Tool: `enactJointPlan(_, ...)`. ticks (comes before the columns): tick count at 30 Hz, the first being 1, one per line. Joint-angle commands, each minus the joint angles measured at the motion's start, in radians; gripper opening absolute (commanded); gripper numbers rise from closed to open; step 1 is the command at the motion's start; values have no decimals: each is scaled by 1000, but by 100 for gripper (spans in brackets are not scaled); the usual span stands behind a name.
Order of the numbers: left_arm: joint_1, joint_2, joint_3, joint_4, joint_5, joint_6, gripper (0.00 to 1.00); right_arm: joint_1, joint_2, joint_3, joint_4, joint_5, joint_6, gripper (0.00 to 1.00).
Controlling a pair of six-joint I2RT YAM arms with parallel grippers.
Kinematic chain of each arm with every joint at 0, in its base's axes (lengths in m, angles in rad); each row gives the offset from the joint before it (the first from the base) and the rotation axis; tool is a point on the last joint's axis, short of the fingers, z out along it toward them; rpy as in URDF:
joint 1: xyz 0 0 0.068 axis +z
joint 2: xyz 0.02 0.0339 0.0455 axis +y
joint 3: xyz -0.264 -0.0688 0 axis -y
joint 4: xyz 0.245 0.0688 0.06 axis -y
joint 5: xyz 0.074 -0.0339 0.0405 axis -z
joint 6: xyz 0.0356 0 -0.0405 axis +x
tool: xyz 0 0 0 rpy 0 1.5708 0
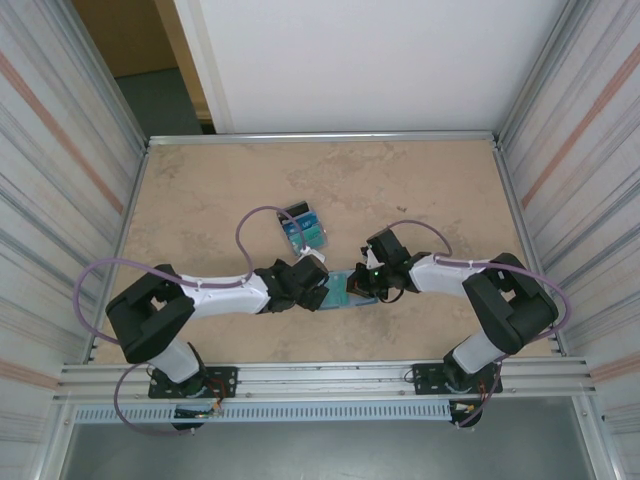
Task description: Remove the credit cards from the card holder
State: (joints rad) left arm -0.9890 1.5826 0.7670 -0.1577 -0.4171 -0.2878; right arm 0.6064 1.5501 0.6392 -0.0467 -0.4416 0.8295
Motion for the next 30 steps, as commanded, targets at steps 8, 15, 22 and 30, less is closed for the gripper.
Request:
enactJointPlan(8,-5,17,22,-20,-34,22,99,-17,-33,43,-90,55,-58,0)
enactJointPlan(15,-5,28,28,-14,-34,29,99,-19,-31,66,-106,61,-75,0)
enactJointPlan(22,-6,6,36,-6,-22,34,99,-19,-35,80,-126,70,-86,0)
enactJointPlan(30,-6,3,58,30,1,47,99,-19,-40,82,-142,76,-89,0)
